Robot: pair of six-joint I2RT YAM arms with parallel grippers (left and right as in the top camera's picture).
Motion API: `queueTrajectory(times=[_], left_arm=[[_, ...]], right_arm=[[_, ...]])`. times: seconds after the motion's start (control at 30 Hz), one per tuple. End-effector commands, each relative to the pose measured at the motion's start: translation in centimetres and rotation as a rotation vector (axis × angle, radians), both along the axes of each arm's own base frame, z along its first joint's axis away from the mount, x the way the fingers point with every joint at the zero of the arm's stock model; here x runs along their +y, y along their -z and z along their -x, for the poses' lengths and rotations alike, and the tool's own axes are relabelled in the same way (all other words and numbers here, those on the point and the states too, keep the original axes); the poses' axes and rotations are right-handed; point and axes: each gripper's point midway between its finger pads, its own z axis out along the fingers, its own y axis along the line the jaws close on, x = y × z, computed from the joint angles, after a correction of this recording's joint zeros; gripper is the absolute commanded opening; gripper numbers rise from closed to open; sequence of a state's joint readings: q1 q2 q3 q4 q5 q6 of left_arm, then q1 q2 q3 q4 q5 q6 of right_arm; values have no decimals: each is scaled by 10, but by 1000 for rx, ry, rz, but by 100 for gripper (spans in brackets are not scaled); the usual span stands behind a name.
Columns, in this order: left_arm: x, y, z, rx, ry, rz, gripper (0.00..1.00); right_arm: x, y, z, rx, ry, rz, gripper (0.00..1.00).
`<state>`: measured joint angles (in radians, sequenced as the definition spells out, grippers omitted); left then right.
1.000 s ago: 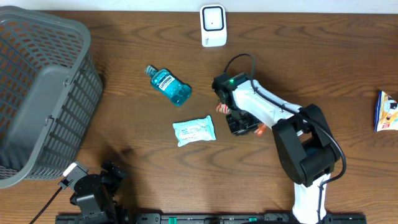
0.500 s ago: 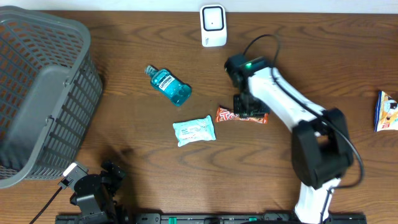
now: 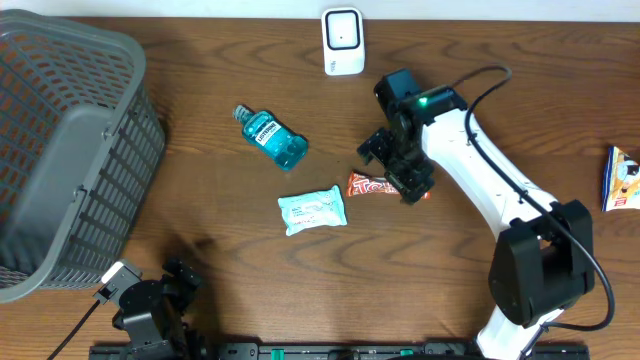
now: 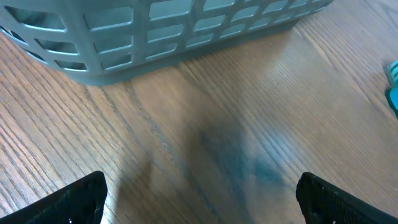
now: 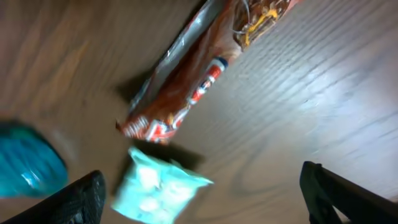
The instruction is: Scan the item barcode
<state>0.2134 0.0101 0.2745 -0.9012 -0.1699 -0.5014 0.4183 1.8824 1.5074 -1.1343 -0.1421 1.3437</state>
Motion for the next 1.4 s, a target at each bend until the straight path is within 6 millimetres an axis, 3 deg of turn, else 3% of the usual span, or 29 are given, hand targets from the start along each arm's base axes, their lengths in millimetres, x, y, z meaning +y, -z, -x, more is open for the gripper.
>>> queueTrajectory(times=[0.0,0.23,0.4,0.73,0.77,0.8,0.93,0.97,1.0,1.1,1.23,1.37], left_arm=[[0,8,6,36,-1,2,98],[0,8,6,36,-1,2,98],[0,8,6,36,-1,2,98],[0,8,6,36,-1,2,98],[0,8,6,36,-1,2,98],[0,8,6,36,-1,2,98],[0,8,6,36,-1,2,98],[0,8,6,37,-1,2,98],[0,8,6,36,-1,2,98],[0,8,6,36,-1,2,98],[0,8,6,36,-1,2,98],[0,8,6,36,-1,2,98]], right_arm=[[-6,20,-3,22,273,46,91],[-16,31,-15,-57,289,104,85],[-29,48,-6,-54,331,162,84],[-13,84,-10,-101,333,37,69],[-14,87,-8,-99,334,40,63],[-16,90,-5,-94,334,46,44],[-25,100,5,-81,335,86,20],[-29,102,7,-81,335,101,5],[-33,104,10,-81,335,120,1],[-40,110,16,-80,280,154,1],[-13,107,8,-118,9,19,1],[54,76,-5,-275,-445,-404,1]])
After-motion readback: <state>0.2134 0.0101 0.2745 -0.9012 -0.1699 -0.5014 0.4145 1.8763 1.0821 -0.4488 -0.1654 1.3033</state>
